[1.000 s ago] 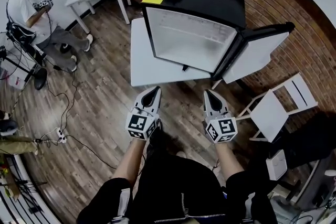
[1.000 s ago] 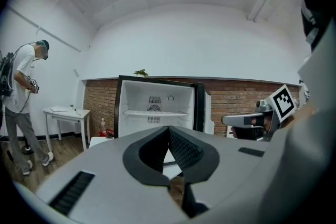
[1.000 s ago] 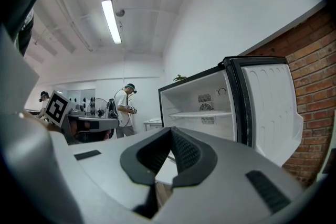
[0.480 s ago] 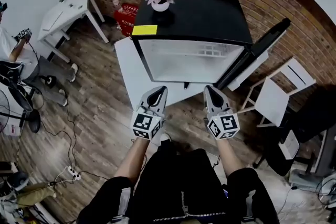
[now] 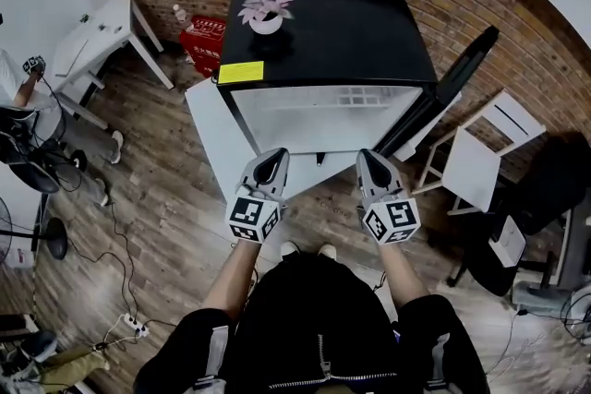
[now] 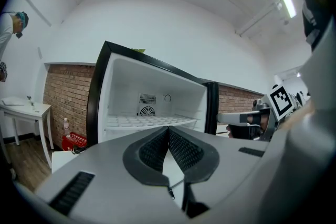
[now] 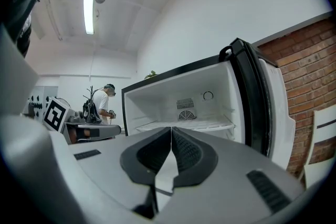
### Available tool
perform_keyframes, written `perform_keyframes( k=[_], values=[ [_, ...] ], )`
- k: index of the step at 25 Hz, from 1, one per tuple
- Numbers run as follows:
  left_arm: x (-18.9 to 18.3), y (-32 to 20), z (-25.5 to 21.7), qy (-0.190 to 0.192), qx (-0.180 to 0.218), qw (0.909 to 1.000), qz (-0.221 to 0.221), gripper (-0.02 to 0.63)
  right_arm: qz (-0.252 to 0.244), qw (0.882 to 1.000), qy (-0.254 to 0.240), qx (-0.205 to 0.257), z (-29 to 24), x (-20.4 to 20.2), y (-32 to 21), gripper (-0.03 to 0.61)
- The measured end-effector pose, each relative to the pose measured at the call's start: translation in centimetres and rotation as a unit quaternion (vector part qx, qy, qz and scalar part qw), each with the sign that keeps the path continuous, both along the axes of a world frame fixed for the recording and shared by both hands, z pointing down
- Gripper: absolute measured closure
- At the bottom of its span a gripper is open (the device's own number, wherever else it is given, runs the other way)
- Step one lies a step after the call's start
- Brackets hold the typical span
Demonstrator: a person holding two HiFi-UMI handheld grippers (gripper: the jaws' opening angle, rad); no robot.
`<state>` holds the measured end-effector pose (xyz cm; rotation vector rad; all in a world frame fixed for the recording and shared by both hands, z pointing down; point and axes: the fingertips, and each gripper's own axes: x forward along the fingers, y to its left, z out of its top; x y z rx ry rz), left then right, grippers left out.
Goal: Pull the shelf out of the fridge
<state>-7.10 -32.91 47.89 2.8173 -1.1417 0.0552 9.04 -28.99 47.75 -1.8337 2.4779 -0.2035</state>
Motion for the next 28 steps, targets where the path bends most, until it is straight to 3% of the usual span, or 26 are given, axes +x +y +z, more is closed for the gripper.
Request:
perform_keyframes(
  k=[7,10,15,22,28],
  values=[
    [0.6,-0.2,-0.4,0.002,0.001,1.0000,0.001,0.594,-0.001,1.000,-0.013,-0.007,0.4,0.1,0.2,0.448],
    [0.7,-0.1,-0.2,0.003,-0.002,1.0000,0.000,0.594,-0.005,0.999,-0.040,-0.022,1.1,0.0,0.3,0.446],
    [0.5,0.3,0.1,0.003,-0.007,1.0000,-0.004,0.594,0.025,0.982,-0.179,-0.054,2.4,1.5,-0.9,0.423],
    [-0.7,0.6,0.6,0.002,-0.012,0.9998,-0.018,0.594,0.032,0.968,-0.242,-0.060,2.7,1.6,-4.3,0.419],
    [-2.1,0.3,0.6,0.003,-0.014,0.9992,-0.038,0.594,0.068,0.953,-0.288,-0.068,2.9,3.6,-8.4,0.420]
  ],
)
